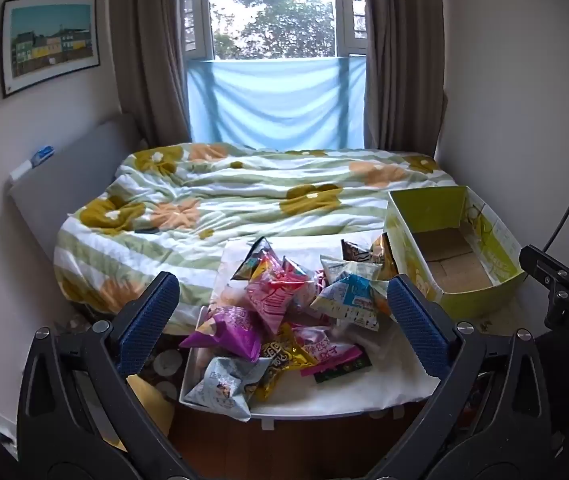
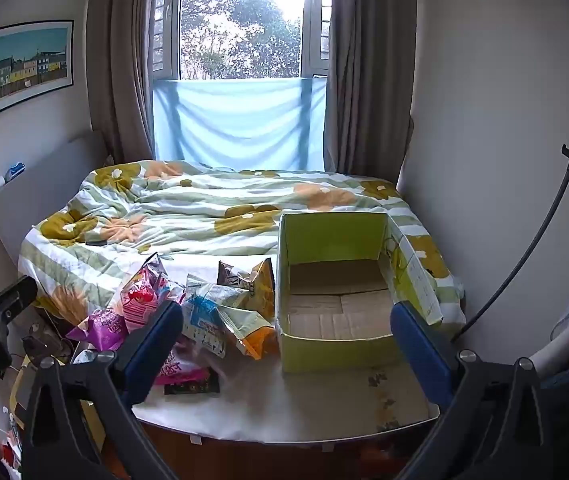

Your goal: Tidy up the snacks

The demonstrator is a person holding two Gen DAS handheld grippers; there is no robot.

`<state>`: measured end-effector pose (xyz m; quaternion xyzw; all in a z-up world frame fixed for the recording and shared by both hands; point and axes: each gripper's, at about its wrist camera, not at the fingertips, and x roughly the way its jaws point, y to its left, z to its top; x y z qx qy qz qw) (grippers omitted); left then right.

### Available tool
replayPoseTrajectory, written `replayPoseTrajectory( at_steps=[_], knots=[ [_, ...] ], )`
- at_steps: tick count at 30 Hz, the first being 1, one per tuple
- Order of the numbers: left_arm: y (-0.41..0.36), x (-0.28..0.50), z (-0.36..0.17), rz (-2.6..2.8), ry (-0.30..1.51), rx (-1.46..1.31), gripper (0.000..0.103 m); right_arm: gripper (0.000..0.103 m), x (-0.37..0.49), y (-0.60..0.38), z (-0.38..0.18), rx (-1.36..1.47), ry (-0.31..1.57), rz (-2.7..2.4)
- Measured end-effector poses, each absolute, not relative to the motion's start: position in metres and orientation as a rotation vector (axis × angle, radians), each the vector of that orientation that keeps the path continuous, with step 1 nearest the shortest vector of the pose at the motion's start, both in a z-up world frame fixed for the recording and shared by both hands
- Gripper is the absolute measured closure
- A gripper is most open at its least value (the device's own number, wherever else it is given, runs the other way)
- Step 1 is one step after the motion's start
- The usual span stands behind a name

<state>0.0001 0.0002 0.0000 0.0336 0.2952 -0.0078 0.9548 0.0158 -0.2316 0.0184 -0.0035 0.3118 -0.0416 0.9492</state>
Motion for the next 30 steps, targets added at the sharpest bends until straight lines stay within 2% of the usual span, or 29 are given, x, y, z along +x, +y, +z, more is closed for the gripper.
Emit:
replayPoseTrajectory(
  at_steps=[30],
  knots=[
    [0.0015, 0.0010, 0.0022, 0.009, 0.562, 0.067, 0.000, 0.000, 0.0203, -0.2288, 0.0178, -0.001, 0.625, -0.057]
  ],
)
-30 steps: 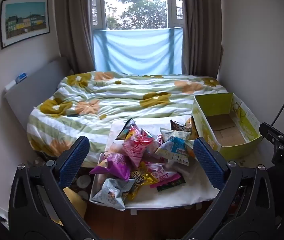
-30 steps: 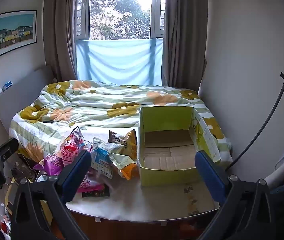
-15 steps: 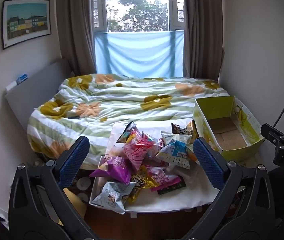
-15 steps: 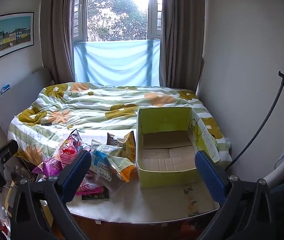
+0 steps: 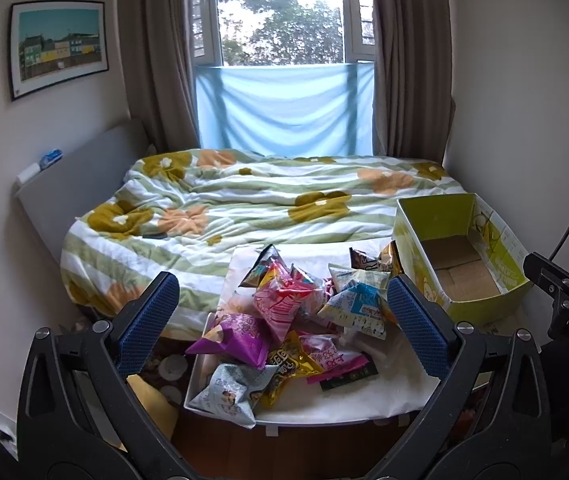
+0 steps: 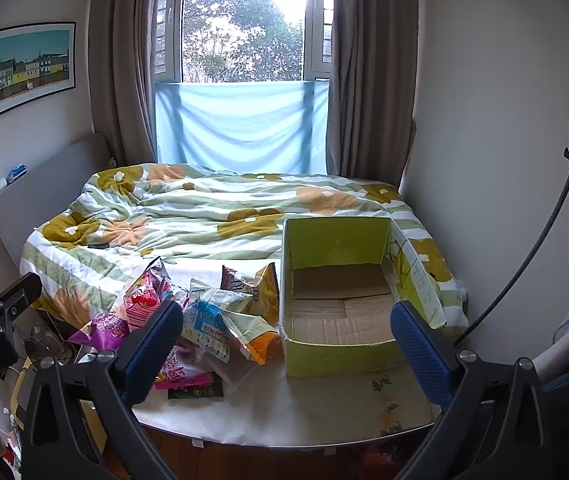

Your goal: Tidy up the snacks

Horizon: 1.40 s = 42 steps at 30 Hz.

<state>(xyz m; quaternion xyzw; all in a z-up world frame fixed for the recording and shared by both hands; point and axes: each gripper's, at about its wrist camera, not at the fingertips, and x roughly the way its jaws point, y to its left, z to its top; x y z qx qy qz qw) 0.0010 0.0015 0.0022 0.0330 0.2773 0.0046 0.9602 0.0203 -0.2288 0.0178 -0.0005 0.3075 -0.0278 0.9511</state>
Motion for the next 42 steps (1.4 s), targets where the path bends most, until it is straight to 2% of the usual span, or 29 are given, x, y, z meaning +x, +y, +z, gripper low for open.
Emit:
replayPoseTrajectory(
  at_steps=[42],
  knots=[
    [-0.0072, -0.0021, -0.0001, -0.023, 0.586, 0.059, 0.000, 0.000, 0.0134, -0.2289, 0.0188, 0.010, 0.632, -0.051]
  ],
)
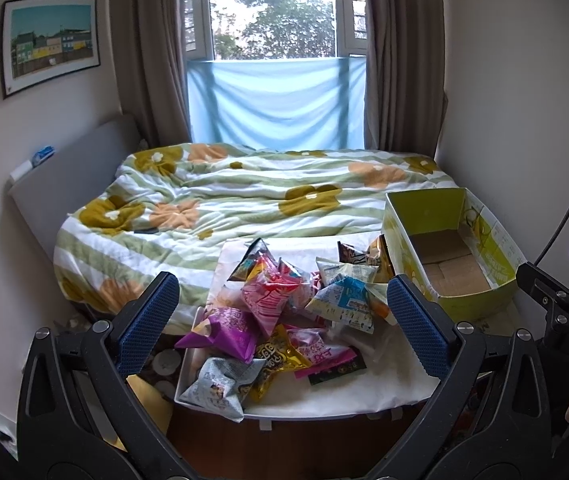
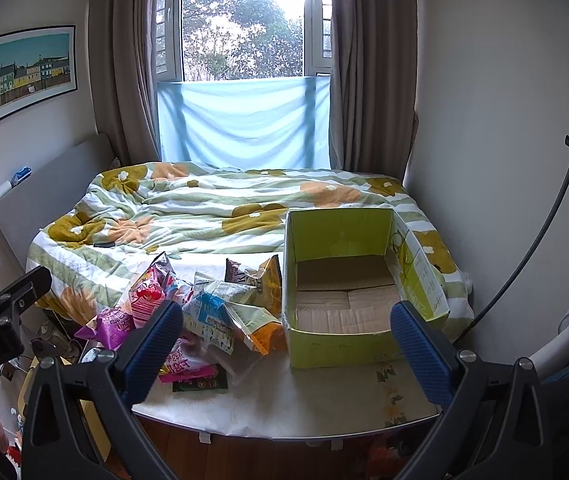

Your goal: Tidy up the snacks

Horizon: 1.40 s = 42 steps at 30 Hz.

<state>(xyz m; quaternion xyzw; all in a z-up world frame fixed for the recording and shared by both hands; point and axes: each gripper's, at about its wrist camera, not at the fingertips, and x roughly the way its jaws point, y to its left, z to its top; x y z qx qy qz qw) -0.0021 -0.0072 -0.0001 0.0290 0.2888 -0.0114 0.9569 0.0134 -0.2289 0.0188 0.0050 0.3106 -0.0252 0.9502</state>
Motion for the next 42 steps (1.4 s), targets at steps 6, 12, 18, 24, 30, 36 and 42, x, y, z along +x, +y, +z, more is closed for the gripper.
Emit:
replayPoseTrajectory(
  at_steps=[6, 12, 18, 24, 30, 36, 42],
  knots=[
    [-0.010, -0.001, 0.000, -0.026, 0.589, 0.064, 0.000, 0.000, 0.012, -0.229, 0.019, 0.013, 0.633, -0.051],
    [-0.012, -0.001, 0.000, -0.024, 0.590, 0.063, 0.000, 0.000, 0.012, -0.231, 0.018, 0.011, 0.632, -0.047],
    [-0.012, 0.000, 0.001, -0.023, 0.591, 0.065, 0.000, 0.000, 0.004, -0.231, 0.016, 0.014, 0.629, -0.042],
    [-0.016, 0.000, -0.001, -0.008, 0.610, 0.059, 0.000, 0.000, 0.005, -0.231, 0.017, 0.016, 0.633, -0.027],
    [-0.007, -0.003, -0.011, 0.013, 0.646, 0.042, 0.000, 0.000, 0.014, -0.232, 0.012, 0.005, 0.662, 0.032],
    [0.013, -0.008, -0.049, 0.076, 0.753, 0.016, 0.000, 0.000, 0.030, -0.223, -0.028, -0.002, 0.736, 0.156],
    [0.043, -0.001, -0.097, 0.101, 0.858, 0.005, 0.000, 0.000, 0.051, -0.205, -0.070, -0.003, 0.833, 0.250]
  ],
)
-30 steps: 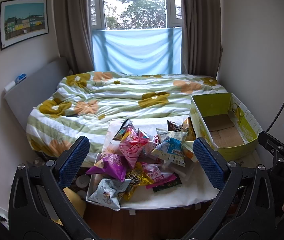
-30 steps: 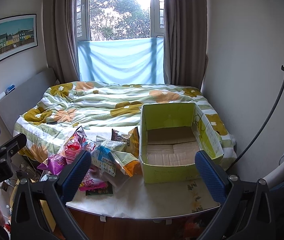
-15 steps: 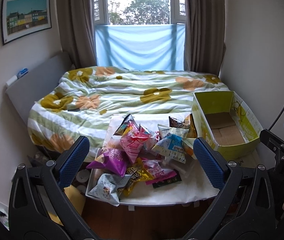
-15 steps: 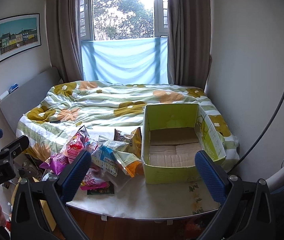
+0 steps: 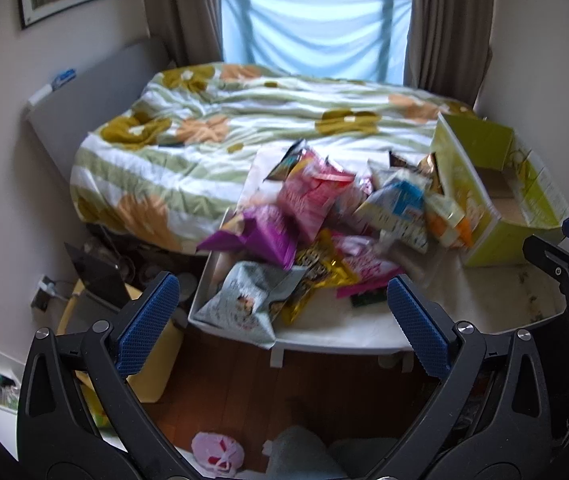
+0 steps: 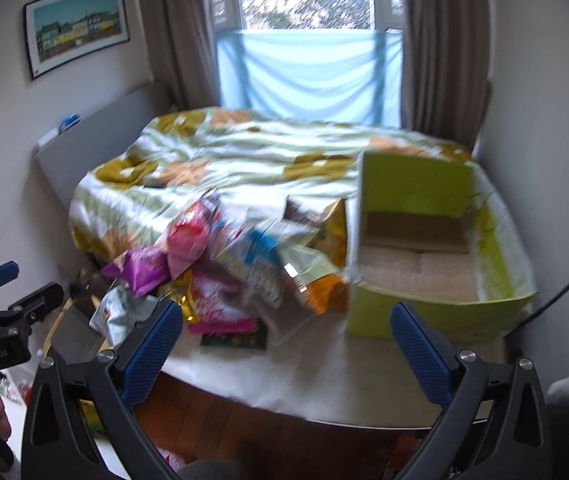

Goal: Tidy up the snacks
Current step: 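Grasp the grey newsprint bag with the left tool while the right tool grasps the gold bag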

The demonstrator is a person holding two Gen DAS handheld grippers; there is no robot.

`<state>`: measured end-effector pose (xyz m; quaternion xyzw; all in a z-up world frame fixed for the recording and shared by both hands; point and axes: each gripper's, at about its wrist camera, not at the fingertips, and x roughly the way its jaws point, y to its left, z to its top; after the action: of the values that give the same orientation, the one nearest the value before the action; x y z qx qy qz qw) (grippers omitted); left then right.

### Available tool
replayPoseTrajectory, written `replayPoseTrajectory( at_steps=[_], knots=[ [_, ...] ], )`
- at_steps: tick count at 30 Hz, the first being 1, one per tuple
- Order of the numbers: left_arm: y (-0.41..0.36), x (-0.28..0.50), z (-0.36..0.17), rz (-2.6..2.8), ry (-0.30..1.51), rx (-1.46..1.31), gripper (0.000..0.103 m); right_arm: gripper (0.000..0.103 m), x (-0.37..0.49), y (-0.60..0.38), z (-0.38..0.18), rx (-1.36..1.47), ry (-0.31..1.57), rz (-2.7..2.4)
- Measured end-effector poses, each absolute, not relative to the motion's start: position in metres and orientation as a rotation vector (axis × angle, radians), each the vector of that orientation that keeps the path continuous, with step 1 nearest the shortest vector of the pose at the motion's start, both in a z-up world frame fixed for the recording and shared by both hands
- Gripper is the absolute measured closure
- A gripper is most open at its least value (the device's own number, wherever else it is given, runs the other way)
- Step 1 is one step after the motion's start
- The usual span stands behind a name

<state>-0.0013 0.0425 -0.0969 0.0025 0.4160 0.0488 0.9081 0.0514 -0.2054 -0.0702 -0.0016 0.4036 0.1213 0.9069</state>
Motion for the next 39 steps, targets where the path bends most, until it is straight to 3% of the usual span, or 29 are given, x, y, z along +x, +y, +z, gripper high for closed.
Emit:
replayPoseTrajectory(
  at_steps=[18, 27, 29, 39],
  knots=[
    [0.110, 0.080, -0.222, -0.071, 1.125, 0.004, 0.001, 0.000, 0.110, -0.102, -0.169, 0.020, 1.006, 0.375],
    [0.114, 0.107, -0.267, -0.177, 1.245, 0.020, 0.026, 0.000, 0.132, -0.080, -0.199, 0.067, 1.096, 0.381],
    [0.115, 0.111, -0.273, -0.182, 1.265, 0.029, 0.036, 0.000, 0.134, -0.079, -0.203, 0.093, 1.112, 0.382],
    [0.124, 0.114, -0.265, -0.195, 1.245, -0.028, 0.047, 0.020, 0.132, -0.071, -0.213, 0.252, 1.170, 0.377]
  ],
)
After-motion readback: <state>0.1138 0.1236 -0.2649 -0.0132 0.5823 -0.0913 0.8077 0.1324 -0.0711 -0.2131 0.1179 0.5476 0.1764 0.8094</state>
